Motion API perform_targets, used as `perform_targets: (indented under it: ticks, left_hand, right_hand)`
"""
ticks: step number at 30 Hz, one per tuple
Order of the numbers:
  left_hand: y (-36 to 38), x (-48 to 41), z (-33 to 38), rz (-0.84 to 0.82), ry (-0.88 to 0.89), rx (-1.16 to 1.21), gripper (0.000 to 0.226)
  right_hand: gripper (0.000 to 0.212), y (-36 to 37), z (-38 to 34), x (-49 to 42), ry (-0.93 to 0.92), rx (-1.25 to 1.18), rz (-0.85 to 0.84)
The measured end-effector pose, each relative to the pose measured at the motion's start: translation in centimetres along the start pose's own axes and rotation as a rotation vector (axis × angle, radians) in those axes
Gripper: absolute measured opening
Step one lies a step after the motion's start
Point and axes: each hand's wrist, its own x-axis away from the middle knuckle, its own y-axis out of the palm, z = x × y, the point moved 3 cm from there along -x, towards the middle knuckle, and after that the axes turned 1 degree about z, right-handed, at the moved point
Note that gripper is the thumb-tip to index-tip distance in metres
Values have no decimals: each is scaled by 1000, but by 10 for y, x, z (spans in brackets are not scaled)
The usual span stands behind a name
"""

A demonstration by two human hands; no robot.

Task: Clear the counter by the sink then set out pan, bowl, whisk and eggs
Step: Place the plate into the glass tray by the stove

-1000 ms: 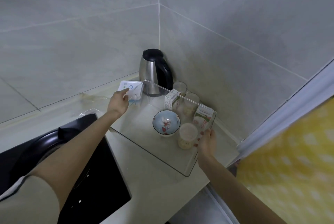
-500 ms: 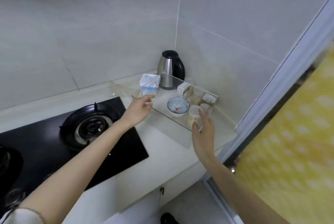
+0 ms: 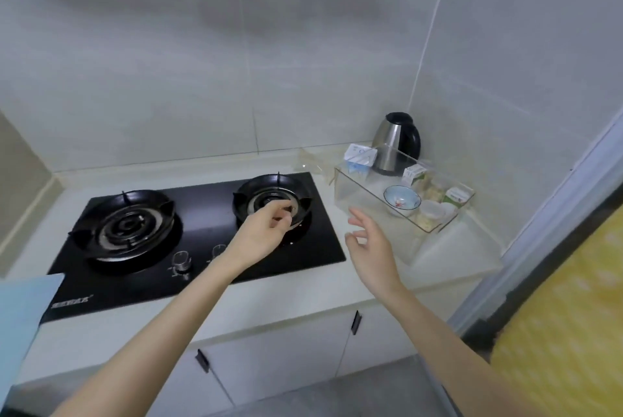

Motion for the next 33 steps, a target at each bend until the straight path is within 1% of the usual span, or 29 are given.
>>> perform_targets:
  ticks: [8, 11, 13, 17, 26, 27, 33]
  left_hand:
    - [-54, 113, -10, 246, -154, 6, 37]
    - [-63, 175, -13, 383, -242, 50, 38]
    - [-64, 230, -14, 469, -305, 62, 39]
    - [-73, 323, -13, 576, -395, 38, 38]
    - [-116, 564, -3, 961, -667, -2, 40]
    - [-117, 579, -4, 987, -678, 1, 40]
    - [-135, 734, -3, 1202, -807, 22, 38]
  right_hand:
    - [47, 46, -45, 60, -116, -23, -283]
    - [47, 54, -54, 100, -143, -52, -398]
    - [46, 61, -63, 137, -162, -62, -505]
    - [45, 79, -84, 204, -231, -75, -672]
    - [43, 139, -154, 387, -442, -113, -1123]
    - [43, 143, -158, 398, -455, -123, -1145]
    - [43, 185, -208, 528, -609, -152, -1353]
